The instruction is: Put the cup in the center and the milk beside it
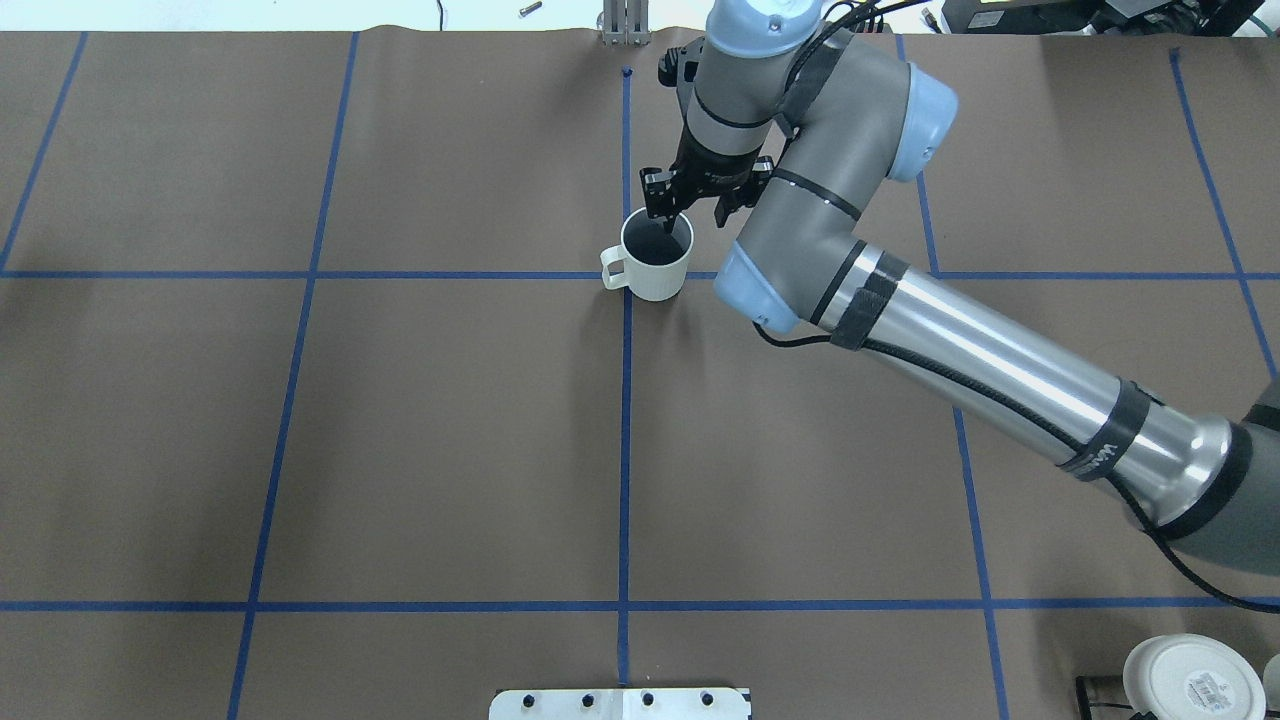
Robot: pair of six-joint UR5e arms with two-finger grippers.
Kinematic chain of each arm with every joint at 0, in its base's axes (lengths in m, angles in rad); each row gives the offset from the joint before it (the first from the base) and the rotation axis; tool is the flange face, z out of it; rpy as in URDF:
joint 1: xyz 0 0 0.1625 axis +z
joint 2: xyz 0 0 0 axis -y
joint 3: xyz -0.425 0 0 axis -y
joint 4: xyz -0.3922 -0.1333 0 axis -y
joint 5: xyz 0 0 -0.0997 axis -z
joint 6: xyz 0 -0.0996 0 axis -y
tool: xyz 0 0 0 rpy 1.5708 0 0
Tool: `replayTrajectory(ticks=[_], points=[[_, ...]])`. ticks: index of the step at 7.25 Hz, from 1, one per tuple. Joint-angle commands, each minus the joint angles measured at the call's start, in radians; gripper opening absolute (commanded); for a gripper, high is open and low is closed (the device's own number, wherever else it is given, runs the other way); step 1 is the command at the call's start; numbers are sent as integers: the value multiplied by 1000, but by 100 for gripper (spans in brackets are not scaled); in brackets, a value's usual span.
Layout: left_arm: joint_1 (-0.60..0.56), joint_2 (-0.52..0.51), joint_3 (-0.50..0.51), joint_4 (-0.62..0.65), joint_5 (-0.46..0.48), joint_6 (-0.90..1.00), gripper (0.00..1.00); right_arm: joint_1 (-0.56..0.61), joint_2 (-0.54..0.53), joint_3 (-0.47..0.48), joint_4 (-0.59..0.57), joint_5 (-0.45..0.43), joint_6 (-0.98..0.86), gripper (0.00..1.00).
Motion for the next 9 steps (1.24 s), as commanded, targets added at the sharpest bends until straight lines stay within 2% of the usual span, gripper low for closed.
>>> replayTrajectory(ticks=[1, 3, 4, 5, 7, 9], points=[[-4, 2, -1, 9, 5, 152, 98, 136, -110, 128, -4, 154, 2, 100], [-51, 31, 26, 3, 35, 494, 98, 248, -317, 289, -3, 164, -24, 100], [-58, 40, 31, 1, 71, 611, 98, 289, -374, 305, -3, 164, -127, 100], [-59, 98, 36, -5, 74, 709, 98, 319, -420, 305, -4, 167, -215, 100], [-58, 156, 40, -66, 75, 722, 98, 369, -486, 304, -4, 179, -335, 100], [-56, 158, 65, -86, 74, 709, 98, 391, -503, 293, -4, 194, -374, 100]])
